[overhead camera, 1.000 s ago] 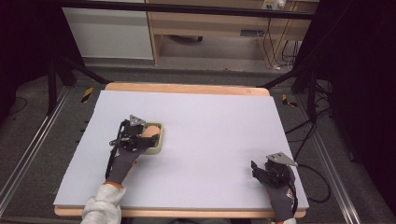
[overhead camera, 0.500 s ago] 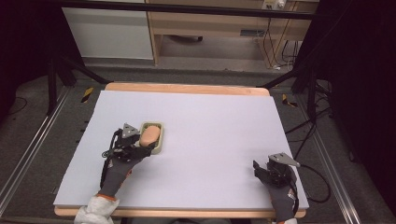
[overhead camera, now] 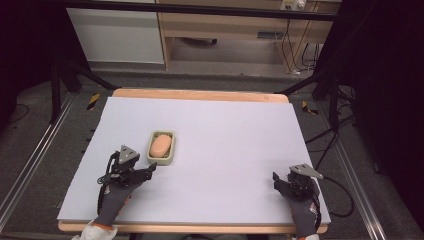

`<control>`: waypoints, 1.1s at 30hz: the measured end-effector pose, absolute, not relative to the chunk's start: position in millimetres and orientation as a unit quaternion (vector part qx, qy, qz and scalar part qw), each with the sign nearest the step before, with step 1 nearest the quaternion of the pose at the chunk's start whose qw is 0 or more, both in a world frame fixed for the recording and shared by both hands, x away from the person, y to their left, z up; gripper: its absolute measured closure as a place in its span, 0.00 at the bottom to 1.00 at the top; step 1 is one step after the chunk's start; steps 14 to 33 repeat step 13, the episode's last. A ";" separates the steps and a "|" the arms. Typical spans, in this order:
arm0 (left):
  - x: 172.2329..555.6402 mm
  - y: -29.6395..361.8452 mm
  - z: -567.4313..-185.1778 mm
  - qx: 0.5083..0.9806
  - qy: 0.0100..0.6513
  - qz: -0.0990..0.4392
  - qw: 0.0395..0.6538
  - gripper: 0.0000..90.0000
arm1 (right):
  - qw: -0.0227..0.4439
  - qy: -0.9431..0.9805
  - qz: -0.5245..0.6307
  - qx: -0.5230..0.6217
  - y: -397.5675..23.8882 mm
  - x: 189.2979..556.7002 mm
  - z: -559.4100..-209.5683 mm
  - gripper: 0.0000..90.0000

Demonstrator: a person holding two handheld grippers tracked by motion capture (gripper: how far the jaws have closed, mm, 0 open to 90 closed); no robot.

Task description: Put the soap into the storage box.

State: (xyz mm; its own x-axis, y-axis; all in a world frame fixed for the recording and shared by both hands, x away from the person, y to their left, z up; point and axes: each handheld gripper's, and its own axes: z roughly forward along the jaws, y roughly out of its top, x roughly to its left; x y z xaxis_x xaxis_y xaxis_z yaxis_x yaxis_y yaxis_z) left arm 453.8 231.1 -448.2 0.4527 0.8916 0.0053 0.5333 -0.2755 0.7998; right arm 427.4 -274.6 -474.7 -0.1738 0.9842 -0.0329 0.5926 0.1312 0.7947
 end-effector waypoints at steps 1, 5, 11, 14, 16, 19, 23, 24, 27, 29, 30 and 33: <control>452.1 232.9 -449.4 0.762 0.468 0.236 0.379 0.30 | 0.297 0.691 0.330 0.571 -274.8 427.4 -474.8 0.36; 447.1 241.8 -454.7 0.763 0.471 0.238 0.373 0.30 | 0.295 0.689 0.329 0.574 -275.8 427.4 -475.3 0.35; 444.3 255.1 -460.5 0.762 0.478 0.241 0.364 0.29 | 0.295 0.688 0.328 0.577 -277.9 427.3 -476.1 0.34; 444.8 258.1 -462.7 0.758 0.486 0.239 0.364 0.29 | 0.295 0.688 0.328 0.577 -278.5 427.5 -476.3 0.34; 444.8 258.1 -462.7 0.758 0.486 0.239 0.364 0.29 | 0.295 0.688 0.328 0.577 -278.5 427.5 -476.3 0.34; 444.8 258.1 -462.7 0.758 0.486 0.239 0.364 0.29 | 0.295 0.688 0.328 0.577 -278.5 427.5 -476.3 0.34; 444.8 258.1 -462.7 0.758 0.486 0.239 0.364 0.29 | 0.295 0.688 0.328 0.577 -278.5 427.5 -476.3 0.34; 444.8 258.1 -462.7 0.758 0.486 0.239 0.364 0.29 | 0.295 0.688 0.328 0.577 -278.5 427.5 -476.3 0.34; 444.8 258.1 -462.7 0.758 0.486 0.239 0.364 0.29 | 0.295 0.688 0.328 0.577 -278.5 427.5 -476.3 0.34; 444.8 258.1 -462.7 0.758 0.486 0.239 0.364 0.29 | 0.295 0.688 0.328 0.577 -278.5 427.5 -476.3 0.34; 444.8 258.1 -462.7 0.758 0.486 0.239 0.364 0.29 | 0.295 0.688 0.328 0.577 -278.5 427.5 -476.3 0.34; 444.8 258.1 -462.7 0.758 0.486 0.239 0.364 0.29 | 0.295 0.688 0.328 0.577 -278.5 427.5 -476.3 0.34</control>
